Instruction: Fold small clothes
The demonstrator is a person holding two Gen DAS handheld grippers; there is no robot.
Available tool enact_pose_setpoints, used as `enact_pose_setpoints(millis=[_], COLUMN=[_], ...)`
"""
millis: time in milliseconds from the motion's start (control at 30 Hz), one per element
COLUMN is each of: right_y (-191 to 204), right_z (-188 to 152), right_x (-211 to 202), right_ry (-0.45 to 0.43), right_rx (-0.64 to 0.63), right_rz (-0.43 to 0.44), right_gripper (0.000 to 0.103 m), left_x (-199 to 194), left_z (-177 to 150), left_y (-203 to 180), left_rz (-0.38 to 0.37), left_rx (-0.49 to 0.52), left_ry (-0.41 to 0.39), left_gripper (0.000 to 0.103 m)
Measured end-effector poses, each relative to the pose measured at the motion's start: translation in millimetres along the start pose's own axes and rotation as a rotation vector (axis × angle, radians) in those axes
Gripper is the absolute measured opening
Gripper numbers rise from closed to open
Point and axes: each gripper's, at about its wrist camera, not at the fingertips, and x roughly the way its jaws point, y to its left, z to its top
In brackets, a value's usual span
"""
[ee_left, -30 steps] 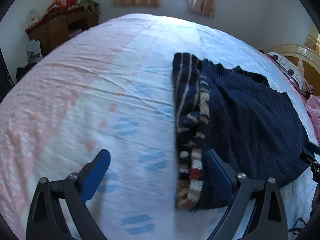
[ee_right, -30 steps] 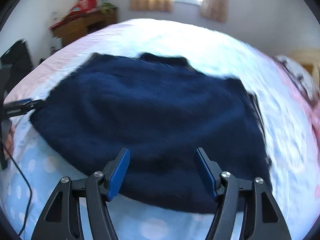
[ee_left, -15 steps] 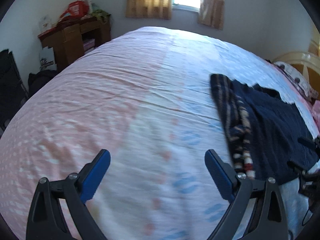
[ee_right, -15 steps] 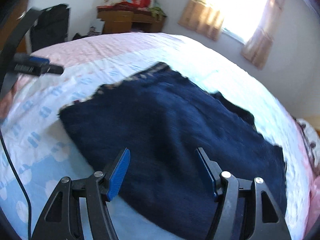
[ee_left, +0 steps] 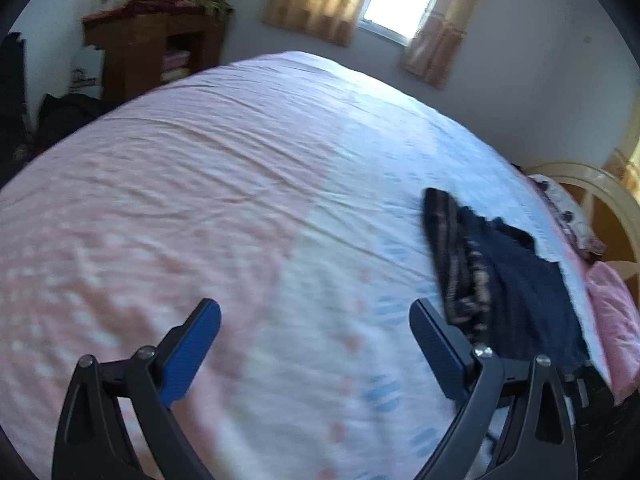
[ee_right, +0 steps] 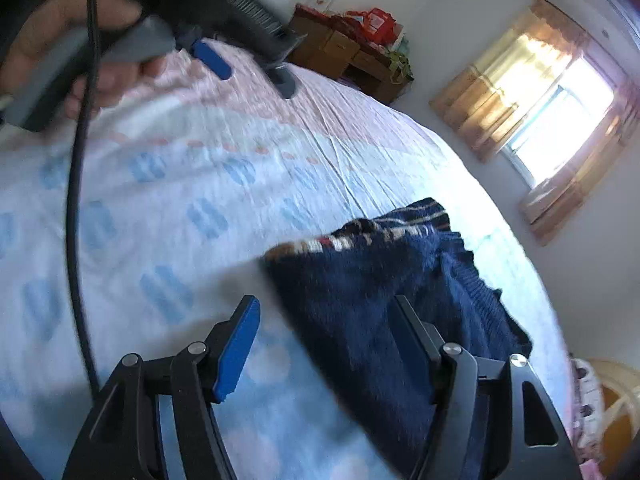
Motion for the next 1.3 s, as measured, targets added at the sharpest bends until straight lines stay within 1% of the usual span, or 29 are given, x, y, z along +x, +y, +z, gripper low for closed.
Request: enact_pose_setpoints(millis=[67,133,233,267,300,333,367,467,600,667,800,900,1067,1133,1167,1233,1300], right_y=[4,0,-8,-8,-9,-9,-8,-7,-9,-8,-6,-5,3,6,8,9,9], right_z=[8,14,15,15,13,11,10,9,7,6,5,4,4,5,5,6,7], right_x=[13,22,29,30,30,29,30,32,33,33,34,33,28,27,26,24,21], right_ry=[0.033,0.045,0.056,0.057,0.057,0.061,0.07,0.067,0.06,0.056,0.051,0.049,0.046,0.046,0.046,0.046,0.045], right_rx=[-0.005,0.016,0.064,0.074,0.083,0.092,0.098,0.104,0.124,0.122,0.116,0.119,0.097,0.089,0.087,0.088,0.087], right_rz=[-0.034,-0.052,-0.029,-0.025,-0.013,0.008,0.017,0.022,0.035,0.029,0.02,0.023,-0.003,-0.011,-0.012,-0.009,0.005], right_gripper=[0.067,0.067,0.067,0.065,0.05,0.04,0.026,0.025,0.025,0.025,0.025,0.025,0.025,0.025,0.025,0.024,0.018], left_x=[5,11,24,28,34,41,49,75,114,129,147,150,157,159,159,163,162], left_z=[5,12,24,27,31,34,37,42,49,51,54,55,56,57,57,56,55], left_y=[-8,-17,-30,-33,-37,-41,-46,-62,-84,-94,-107,-113,-122,-124,-124,-129,-128], left_rz=[-0.036,-0.073,-0.143,-0.153,-0.172,-0.205,-0.235,-0.304,-0.358,-0.353,-0.358,-0.373,-0.378,-0.381,-0.39,-0.408,-0.436], left_rx=[0.005,0.017,0.03,0.032,0.034,0.035,0.035,0.035,0.03,0.039,0.063,0.086,0.14,0.147,0.145,0.164,0.161], left_ry=[0.009,0.021,0.047,0.052,0.059,0.067,0.082,0.133,0.199,0.214,0.235,0.233,0.244,0.244,0.241,0.269,0.278], left_gripper=[0.098,0.098,0.098,0.098,0.098,0.098,0.098,0.098,0.098,0.098,0.098,0.098,0.098,0.095,0.089,0.041,0.02])
